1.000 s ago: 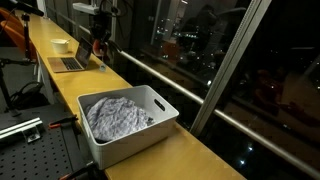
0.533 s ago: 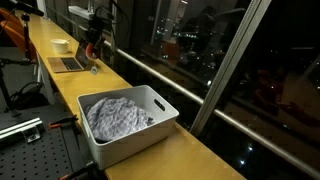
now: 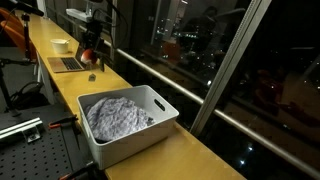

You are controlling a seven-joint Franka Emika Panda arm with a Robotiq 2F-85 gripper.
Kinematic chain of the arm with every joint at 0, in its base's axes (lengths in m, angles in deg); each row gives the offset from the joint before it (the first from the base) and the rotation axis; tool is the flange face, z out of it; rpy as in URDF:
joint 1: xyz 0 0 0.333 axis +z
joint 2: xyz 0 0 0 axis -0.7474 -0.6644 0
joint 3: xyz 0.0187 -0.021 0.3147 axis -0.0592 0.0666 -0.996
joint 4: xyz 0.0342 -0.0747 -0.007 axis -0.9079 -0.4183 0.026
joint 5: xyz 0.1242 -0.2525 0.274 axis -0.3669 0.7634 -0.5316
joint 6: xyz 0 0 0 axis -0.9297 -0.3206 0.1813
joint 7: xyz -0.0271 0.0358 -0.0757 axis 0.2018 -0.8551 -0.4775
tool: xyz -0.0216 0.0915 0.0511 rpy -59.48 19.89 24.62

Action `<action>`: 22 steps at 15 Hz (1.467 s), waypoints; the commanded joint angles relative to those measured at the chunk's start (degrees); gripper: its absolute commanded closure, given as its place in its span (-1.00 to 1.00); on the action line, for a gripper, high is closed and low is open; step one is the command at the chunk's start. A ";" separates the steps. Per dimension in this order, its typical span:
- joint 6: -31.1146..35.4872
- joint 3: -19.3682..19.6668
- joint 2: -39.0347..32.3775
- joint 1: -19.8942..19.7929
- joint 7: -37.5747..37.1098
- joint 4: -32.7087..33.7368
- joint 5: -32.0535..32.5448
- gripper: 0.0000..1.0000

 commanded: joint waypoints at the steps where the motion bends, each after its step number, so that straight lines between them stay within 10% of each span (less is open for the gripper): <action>1: 1.93 2.08 5.30 -1.13 1.67 -5.09 -1.91 -0.70; 3: 2.76 3.32 7.82 -2.56 2.28 -7.75 -2.41 -0.97; 10: 10.39 9.95 13.06 -9.44 4.34 -15.98 0.17 -1.00; 22: 25.77 14.85 -3.89 -15.98 9.32 -15.50 -3.73 -1.00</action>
